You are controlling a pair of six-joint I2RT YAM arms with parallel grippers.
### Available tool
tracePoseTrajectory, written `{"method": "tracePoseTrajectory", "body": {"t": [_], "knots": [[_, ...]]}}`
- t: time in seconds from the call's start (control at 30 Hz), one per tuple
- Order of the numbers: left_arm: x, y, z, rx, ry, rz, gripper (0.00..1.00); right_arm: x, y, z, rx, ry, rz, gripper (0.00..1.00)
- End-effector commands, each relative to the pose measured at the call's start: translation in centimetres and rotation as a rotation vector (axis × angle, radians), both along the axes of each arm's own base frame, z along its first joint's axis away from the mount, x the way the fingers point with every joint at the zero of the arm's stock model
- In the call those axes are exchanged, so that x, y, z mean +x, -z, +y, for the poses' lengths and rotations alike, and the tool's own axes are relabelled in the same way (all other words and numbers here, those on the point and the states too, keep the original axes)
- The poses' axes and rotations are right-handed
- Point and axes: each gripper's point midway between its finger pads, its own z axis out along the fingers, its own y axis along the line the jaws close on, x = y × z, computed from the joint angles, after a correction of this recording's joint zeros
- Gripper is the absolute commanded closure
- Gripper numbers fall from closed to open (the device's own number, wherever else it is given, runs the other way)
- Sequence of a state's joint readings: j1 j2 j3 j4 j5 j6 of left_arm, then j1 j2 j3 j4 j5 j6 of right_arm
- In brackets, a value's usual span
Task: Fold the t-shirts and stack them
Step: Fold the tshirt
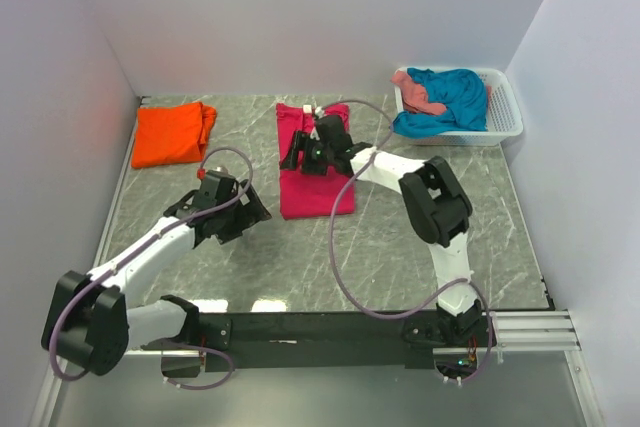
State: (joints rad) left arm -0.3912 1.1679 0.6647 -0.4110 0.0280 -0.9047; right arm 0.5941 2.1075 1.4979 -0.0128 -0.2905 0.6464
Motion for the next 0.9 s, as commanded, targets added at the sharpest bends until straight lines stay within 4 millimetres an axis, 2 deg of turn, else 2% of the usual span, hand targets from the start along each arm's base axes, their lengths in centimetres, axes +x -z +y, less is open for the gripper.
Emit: {"method": "tracePoseTrajectory", "body": {"t": [0.0,0.03,0.07,0.1,0.13,0.17,0.2,0.27,0.3,0.33,0.4,0.43,0.47,0.5,0.53,0.57,0.6,0.63,0.67,0.7,0.73,0.77,0.8,0.83,0.87], "knots": [[-0.3,-1.2,0.6,-0.003,-0.026,-0.038,0.01,2.3,-1.1,1.4,0.051,0.043,-0.056,0.23],[-0.6,-1.1,0.6,-0.007,-0.03,-0.035,0.01,2.9,-0.1,1.6,0.046,0.053,-0.057,0.23],[-0.7,-1.4,0.6,-0.014,-0.031,-0.048,0.01,3.9,-0.2,1.9,0.053,0.076,-0.082,0.23],[-0.9,-1.3,0.8,-0.014,-0.036,-0.047,0.01,5.3,-1.7,2.7,0.076,0.089,-0.115,0.23],[-1.2,-1.1,0.9,-0.018,-0.041,-0.042,0.01,6.0,-0.7,3.1,0.072,0.092,-0.102,0.23],[-1.3,-1.4,0.9,-0.024,-0.041,-0.049,0.01,6.8,-1.1,3.3,0.071,0.107,-0.114,0.23],[-1.4,-1.4,0.9,-0.024,-0.043,-0.053,0.01,8.0,-3.2,4.1,0.104,0.113,-0.155,0.23],[-1.8,-1.5,1.1,-0.027,-0.046,-0.053,0.01,8.9,-3.9,4.7,0.122,0.122,-0.177,0.23],[-1.9,-1.5,1.1,-0.027,-0.044,-0.051,0.01,9.9,-5.5,4.9,0.136,0.138,-0.211,0.23],[-1.9,-1.5,1.2,-0.027,-0.046,-0.053,0.01,10.1,-5.1,4.8,0.117,0.142,-0.2,0.23],[-1.9,-1.5,1.1,-0.033,-0.048,-0.06,0.01,10.8,-6.3,4.7,0.114,0.163,-0.222,0.23],[-1.6,-1.6,1.0,-0.038,-0.048,-0.071,0.01,10.6,-7.4,4.4,0.118,0.163,-0.239,0.23],[-1.4,-1.5,1.0,-0.036,-0.047,-0.074,0.01,10.2,-6.8,3.9,0.102,0.166,-0.229,0.23],[-1.3,-1.5,0.8,-0.037,-0.04,-0.077,0.0,10.2,-7.1,3.2,0.094,0.183,-0.234,0.23],[-1.1,-1.6,0.5,-0.047,-0.027,-0.078,0.0,9.9,-9.1,2.5,0.105,0.19,-0.253,0.23],[-0.6,-1.4,0.2,-0.049,-0.018,-0.08,0.01,9.1,-8.0,1.6,0.081,0.191,-0.231,0.23],[0.0,-1.7,0.0,-0.05,-0.01,-0.093,0.0,8.7,-10.4,0.5,0.099,0.201,-0.252,0.23],[0.4,-1.8,-0.4,-0.053,-0.001,-0.099,0.01,8.1,-10.8,-0.4,0.1,0.206,-0.246,0.23],[1.1,-1.5,-0.7,-0.053,0.001,-0.099,0.01,6.6,-8.3,-2.0,0.061,0.213,-0.188,0.23],[1.8,-2.0,-1.1,-0.06,0.016,-0.118,0.01,5.7,-10.4,-3.7,0.089,0.231,-0.194,0.23],[2.1,-1.3,-1.5,-0.062,0.027,-0.098,0.01,5.0,-10.7,-4.8,0.108,0.229,-0.199,0.23],[2.5,-1.3,-1.8,-0.07,0.033,-0.099,0.02,2.9,-7.3,-6.5,0.073,0.229,-0.138,0.23],[3.4,-1.8,-2.5,-0.088,0.054,-0.129,0.05,1.8,-9.2,-7.7,0.104,0.23,-0.161,0.23],[3.7,-1.7,-2.8,-0.093,0.06,-0.127,0.1,1.2,-8.6,-9.5,0.099,0.24,-0.138,0.23],[4.0,-0.6,-3.0,-0.088,0.066,-0.1,0.12,-0.4,-6.1,-11.1,0.06,0.251,-0.081,0.24]]}}
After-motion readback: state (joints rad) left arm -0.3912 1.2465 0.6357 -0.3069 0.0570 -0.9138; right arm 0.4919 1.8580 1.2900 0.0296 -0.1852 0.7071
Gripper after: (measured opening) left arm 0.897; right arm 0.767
